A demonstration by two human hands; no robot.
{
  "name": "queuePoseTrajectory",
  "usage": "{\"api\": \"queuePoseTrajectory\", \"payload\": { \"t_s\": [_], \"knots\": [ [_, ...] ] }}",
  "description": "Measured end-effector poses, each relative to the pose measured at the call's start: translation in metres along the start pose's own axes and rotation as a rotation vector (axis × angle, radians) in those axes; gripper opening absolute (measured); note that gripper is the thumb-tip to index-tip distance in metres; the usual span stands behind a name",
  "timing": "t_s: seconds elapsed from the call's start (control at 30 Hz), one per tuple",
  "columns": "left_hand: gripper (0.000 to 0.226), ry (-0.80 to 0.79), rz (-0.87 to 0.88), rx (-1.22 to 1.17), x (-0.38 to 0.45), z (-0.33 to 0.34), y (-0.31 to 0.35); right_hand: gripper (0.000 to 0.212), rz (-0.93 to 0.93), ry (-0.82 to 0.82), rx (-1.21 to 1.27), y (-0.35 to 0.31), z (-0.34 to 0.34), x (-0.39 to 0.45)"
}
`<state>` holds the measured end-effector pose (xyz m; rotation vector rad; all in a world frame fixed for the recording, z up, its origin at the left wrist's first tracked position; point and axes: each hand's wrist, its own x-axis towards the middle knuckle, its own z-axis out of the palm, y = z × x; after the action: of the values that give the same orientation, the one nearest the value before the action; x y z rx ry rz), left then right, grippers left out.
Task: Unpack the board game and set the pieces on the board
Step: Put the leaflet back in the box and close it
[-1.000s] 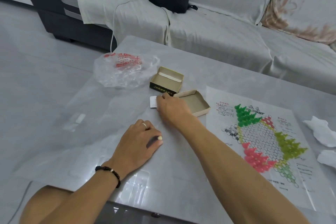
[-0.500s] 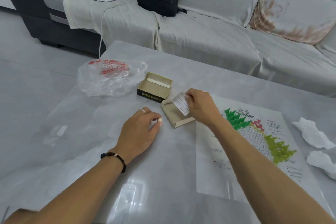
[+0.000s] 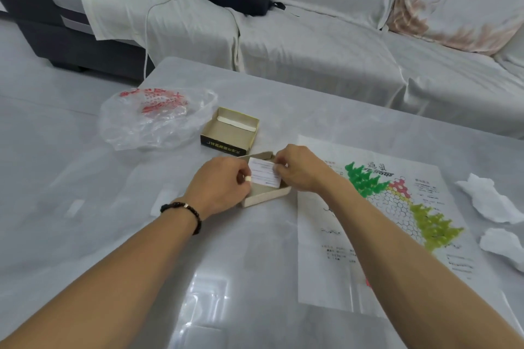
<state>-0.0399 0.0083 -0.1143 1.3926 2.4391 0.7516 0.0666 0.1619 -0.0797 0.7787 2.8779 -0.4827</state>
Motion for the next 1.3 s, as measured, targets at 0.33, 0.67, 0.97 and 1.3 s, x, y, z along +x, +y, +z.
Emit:
{"api": "queuePoseTrajectory", "payload": {
  "t_s": [0.33,0.67,0.97,1.3],
  "knots": [
    [0.022,-0.109,0.096,0.160,-0.042,-0.032,-0.029,0.023,-0.018,-0.066,0.050,-0.043,0.026,-0.029],
    [0.038,0.155,0.068,0.159,0.011,-0.042,-0.039,0.033,-0.036,0.224,0.155,-0.026,0.011,0.024],
    [0.017,0.139,0.080,0.336,0.047,-0.037,-0.049,0.019,-0.136,0.182,0.134,-0.029,0.016,0.050],
    [0.028,0.158,0.203,-0.192,0.021,-0.054,0.007,0.017,-0.006,0.439,0.589,-0.007,-0.032,-0.016]
  ]
}}
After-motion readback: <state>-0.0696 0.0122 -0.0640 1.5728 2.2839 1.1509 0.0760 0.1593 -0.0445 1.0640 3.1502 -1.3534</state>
